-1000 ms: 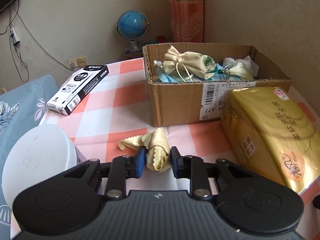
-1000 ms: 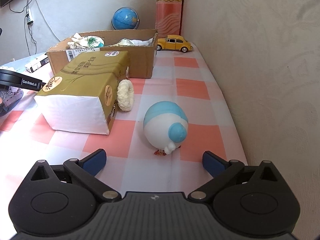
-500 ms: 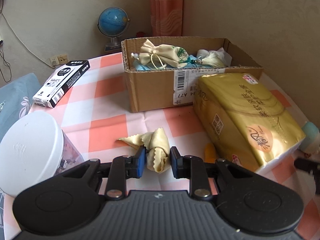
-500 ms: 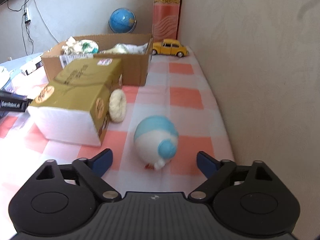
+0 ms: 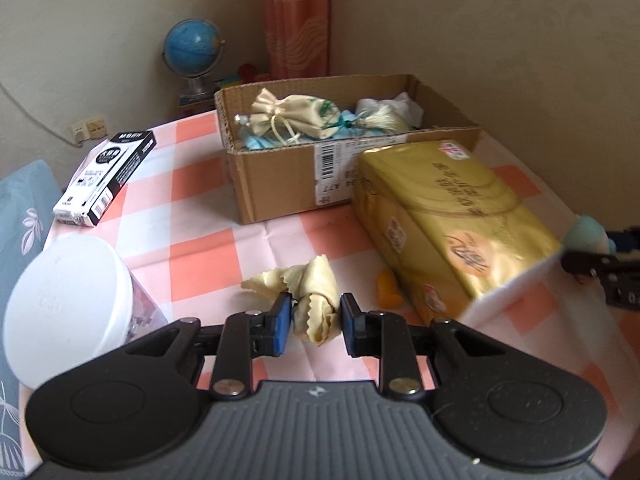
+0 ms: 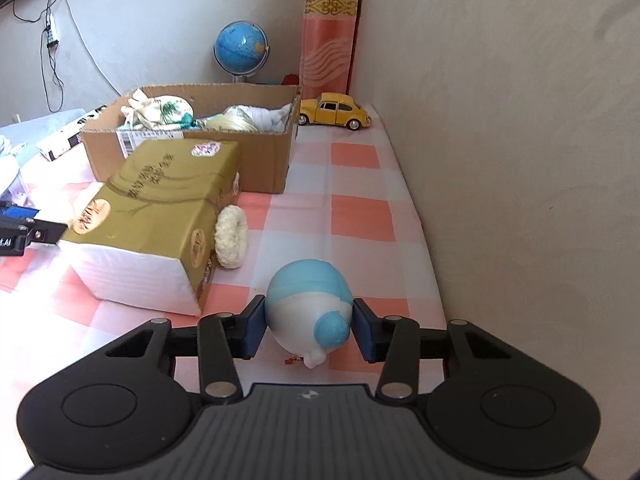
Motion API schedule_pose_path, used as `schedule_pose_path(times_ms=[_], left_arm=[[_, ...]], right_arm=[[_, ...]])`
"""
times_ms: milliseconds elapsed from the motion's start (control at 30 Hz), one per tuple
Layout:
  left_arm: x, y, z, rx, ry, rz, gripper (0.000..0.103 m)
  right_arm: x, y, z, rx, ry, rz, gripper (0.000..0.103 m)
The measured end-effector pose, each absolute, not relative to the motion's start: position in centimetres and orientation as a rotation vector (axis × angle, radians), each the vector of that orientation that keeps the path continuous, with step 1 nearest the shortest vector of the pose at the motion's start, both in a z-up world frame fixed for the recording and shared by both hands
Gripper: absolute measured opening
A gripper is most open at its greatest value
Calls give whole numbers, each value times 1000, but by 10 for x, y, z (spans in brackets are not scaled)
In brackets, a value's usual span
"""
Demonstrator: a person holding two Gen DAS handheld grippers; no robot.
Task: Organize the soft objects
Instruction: 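Carry the toy into the box with the right gripper while the left gripper lifts the yellow cloth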
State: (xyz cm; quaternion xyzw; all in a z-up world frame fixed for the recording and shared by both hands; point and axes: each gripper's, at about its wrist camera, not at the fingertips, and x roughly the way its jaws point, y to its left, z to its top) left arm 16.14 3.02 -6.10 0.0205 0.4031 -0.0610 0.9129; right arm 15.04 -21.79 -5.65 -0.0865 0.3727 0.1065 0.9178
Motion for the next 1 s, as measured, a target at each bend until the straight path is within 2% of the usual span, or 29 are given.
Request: schedule_pose_path(times_ms=[433,1000], left_arm=[[114,36,-23,90,804,-276,25],[118,45,-15,79,780,-291,25]], right_arm=[[144,-206,-6,-200,685,281,50],[256,-158,39,-208,602,394,50]])
